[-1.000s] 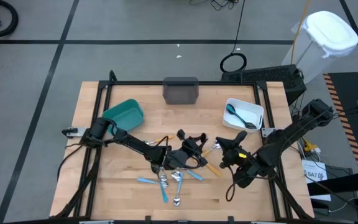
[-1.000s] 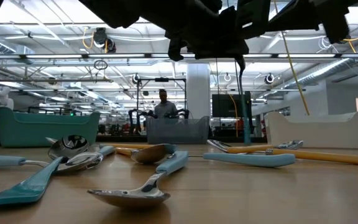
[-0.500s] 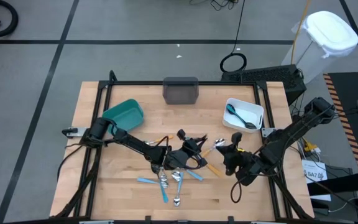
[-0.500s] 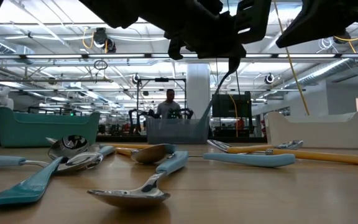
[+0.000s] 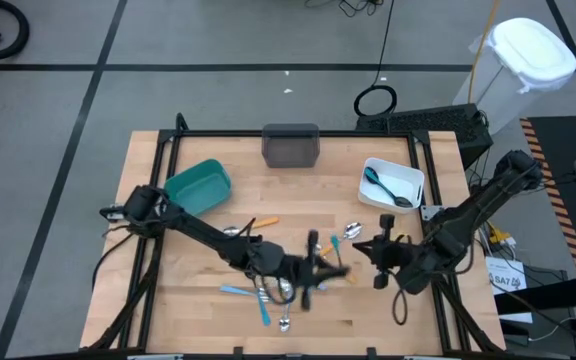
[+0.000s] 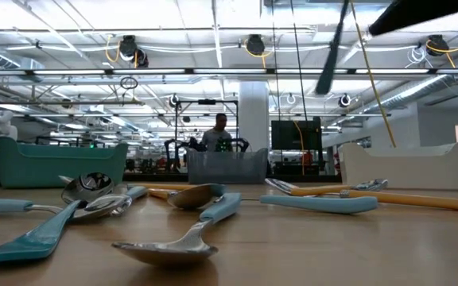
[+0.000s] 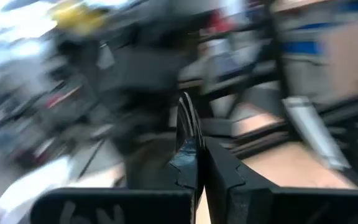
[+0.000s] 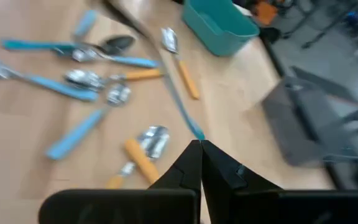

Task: Sort silverware by color (type)
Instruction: Put the blue spoon into the white bin

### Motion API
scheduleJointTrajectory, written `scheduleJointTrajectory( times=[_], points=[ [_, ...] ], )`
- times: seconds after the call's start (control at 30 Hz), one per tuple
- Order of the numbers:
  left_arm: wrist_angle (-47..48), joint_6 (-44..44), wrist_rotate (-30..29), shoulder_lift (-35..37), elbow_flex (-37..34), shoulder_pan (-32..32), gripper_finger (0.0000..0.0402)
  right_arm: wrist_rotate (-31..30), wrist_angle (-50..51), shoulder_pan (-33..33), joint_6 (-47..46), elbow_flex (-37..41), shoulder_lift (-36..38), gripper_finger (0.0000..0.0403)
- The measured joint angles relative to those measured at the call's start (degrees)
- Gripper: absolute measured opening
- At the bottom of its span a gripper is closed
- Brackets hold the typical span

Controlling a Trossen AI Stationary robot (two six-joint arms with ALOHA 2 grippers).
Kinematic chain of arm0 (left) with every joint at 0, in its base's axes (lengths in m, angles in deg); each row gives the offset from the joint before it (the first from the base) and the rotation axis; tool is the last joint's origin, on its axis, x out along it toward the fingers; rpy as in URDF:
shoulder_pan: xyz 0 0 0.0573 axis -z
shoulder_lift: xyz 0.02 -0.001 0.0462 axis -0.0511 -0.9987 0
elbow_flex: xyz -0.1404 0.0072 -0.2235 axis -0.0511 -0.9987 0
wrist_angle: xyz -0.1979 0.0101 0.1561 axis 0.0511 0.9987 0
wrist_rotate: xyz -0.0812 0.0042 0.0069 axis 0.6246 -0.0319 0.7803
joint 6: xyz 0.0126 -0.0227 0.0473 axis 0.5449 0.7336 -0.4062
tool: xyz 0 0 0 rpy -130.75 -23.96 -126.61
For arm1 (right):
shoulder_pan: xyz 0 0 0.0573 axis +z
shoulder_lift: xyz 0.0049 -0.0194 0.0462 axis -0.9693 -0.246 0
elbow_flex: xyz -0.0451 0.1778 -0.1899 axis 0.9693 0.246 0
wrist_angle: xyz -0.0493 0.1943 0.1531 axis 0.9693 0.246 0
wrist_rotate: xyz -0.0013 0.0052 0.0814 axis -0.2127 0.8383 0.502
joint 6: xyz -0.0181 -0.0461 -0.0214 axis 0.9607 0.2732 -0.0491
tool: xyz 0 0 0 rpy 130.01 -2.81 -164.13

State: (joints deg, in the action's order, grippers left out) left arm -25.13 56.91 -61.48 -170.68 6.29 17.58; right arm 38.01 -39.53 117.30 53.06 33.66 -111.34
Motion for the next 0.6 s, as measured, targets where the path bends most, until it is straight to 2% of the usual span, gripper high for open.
scheduleJointTrajectory(
  times=[0.17, 0.37, 0.5, 0.6],
  points=[
    [3.30, -6.64, 17.84, 1.49, 0.00, 0.69, 0.0006, 7.27, -4.03, 1.71, 0.10, 0.00, 1.57, 0.0008],
    [5.98, -9.51, 38.50, 1.29, -0.02, -1.40, 0.0006, 15.69, -11.88, 2.05, 4.16, 0.03, -1.09, 0.0058],
    [7.45, -9.36, 49.50, 1.22, -0.04, -3.53, 0.0006, 20.11, -16.12, 1.13, 4.35, 0.04, -3.09, 0.0106],
    [7.23, -10.17, 54.23, 1.27, -0.04, -4.59, 0.0006, 24.16, -18.36, -0.19, 4.28, 0.04, -4.75, 0.0144]
  ],
)
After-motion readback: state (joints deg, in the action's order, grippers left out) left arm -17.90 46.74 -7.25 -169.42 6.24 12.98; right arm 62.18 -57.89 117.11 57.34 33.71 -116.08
